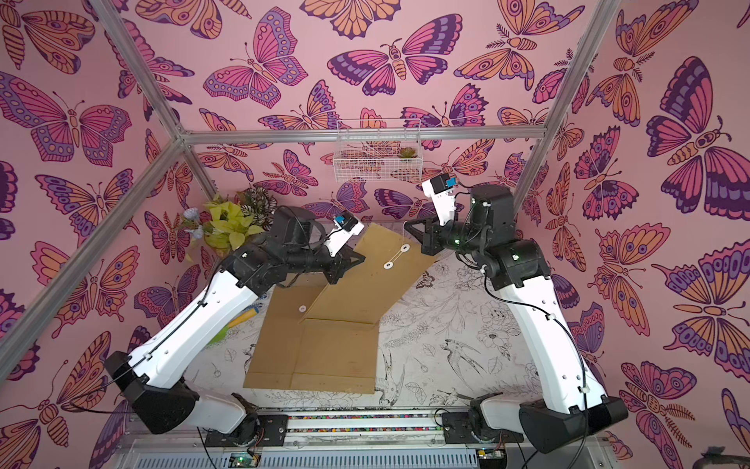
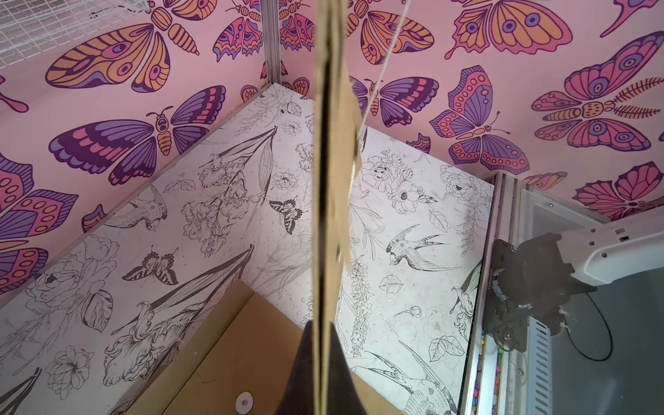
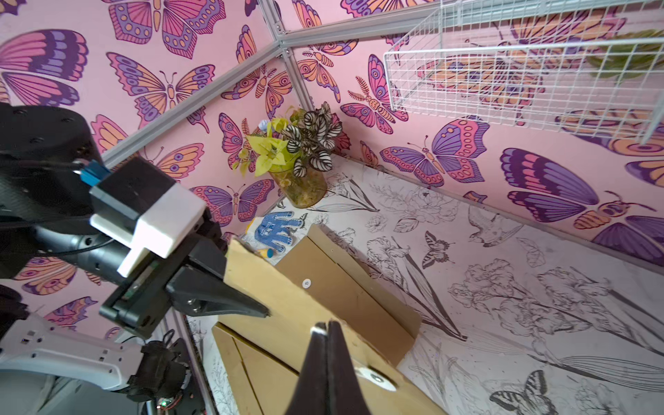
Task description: Open the file bag
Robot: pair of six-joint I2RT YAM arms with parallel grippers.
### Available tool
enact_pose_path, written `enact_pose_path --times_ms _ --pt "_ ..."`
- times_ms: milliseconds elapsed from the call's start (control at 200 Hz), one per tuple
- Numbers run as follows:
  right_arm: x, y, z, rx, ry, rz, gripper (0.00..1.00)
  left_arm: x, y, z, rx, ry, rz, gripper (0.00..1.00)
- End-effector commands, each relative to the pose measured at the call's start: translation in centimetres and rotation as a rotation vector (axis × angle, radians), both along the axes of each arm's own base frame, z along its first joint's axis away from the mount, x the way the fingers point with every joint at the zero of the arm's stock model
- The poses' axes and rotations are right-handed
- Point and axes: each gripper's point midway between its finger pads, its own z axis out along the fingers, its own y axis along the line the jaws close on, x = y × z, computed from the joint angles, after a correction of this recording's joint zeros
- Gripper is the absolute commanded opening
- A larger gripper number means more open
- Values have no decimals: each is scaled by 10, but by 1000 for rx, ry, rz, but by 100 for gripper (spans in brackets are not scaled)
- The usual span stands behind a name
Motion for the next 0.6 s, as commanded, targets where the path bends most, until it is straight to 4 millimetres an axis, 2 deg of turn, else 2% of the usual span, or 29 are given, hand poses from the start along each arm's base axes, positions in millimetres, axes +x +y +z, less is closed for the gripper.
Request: enact_pose_path --times_ms 0,285,596 --pt "-8 13 25 88 -25 81 0 11 0 -2 14 18 62 0" --pt "-3 24 20 121 15 109 0 23 -11 2 -48 27 92 0" --pt "-1 35 12 120 40 132 0 28 -20 21 -229 8 113 0"
